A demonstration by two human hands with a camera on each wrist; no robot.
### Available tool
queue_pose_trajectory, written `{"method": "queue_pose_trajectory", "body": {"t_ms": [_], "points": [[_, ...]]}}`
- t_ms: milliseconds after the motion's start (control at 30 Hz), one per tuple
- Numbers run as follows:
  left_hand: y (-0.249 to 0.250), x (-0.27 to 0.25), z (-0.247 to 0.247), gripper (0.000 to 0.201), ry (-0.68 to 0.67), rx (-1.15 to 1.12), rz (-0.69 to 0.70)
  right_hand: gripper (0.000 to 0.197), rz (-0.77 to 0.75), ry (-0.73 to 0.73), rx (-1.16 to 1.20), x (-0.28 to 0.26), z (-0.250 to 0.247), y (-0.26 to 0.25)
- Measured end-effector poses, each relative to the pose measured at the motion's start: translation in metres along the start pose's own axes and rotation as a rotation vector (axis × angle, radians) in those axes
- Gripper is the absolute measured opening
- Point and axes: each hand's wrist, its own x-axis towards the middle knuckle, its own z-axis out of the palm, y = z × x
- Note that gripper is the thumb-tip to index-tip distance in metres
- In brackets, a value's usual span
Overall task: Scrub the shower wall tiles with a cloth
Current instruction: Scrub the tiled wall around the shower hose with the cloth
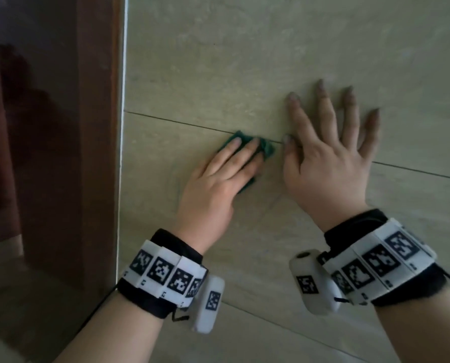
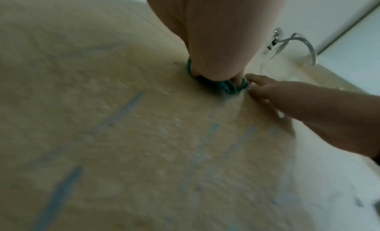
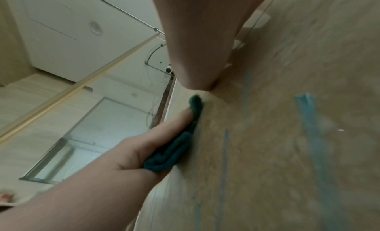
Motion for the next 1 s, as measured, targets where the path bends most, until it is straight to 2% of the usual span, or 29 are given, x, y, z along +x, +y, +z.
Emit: {"method": "queue_pose_trajectory", "body": {"t_ms": [133,200,267,333,400,467,500,600,667,700,800,833,900,1000], "points": [[-0.014,-0.006,0.0,0.082,0.156,-0.027,-0.284,0.054,0.04,-0.01,-0.001,-0.003,0.006,-0.006],[-0.006,-0.004,0.002,0.082,0.181,-0.036,-0.33,0.054,0.043,0.009,0.012,-0.004,0.009,-0.007],[0.005,-0.002,0.004,0.079,0.153,-0.041,-0.258,0.054,0.036,0.02,0.02,-0.003,0.009,-0.006],[0.012,-0.004,0.007,0.075,0.053,-0.04,-0.1,0.053,0.028,0.029,0.026,-0.003,0.009,-0.004],[0.006,-0.006,0.001,0.071,-0.044,-0.017,0.046,0.052,0.016,0.02,0.036,-0.003,0.006,-0.003],[-0.009,-0.006,-0.007,0.072,-0.09,0.047,0.109,0.052,0.01,-0.017,0.03,-0.003,0.004,-0.002],[-0.016,-0.006,-0.009,0.073,-0.085,0.066,0.085,0.052,0.014,-0.031,0.024,-0.003,0.004,-0.001],[-0.013,-0.005,-0.009,0.076,0.024,0.03,-0.102,0.052,0.024,-0.031,0.027,-0.003,0.006,-0.003],[0.005,-0.007,-0.001,0.074,0.052,0.016,-0.12,0.052,0.029,-0.019,0.033,-0.004,0.006,-0.005],[0.014,-0.01,0.004,0.073,0.022,0.006,-0.061,0.052,0.03,-0.021,0.033,-0.004,0.007,-0.005],[0.015,-0.017,0.007,0.062,-0.111,0.015,0.231,0.052,0.016,-0.028,0.023,-0.005,0.006,-0.001],[0.008,-0.017,0.004,0.061,-0.117,0.041,0.266,0.052,0.009,-0.026,0.018,-0.004,0.006,0.0],[-0.011,-0.016,-0.003,0.071,-0.075,0.043,0.154,0.051,0.01,-0.036,0.012,-0.004,0.005,0.002],[-0.036,-0.016,-0.012,0.087,0.054,-0.015,-0.201,0.051,0.02,-0.03,0.018,-0.004,0.007,0.0]]}}
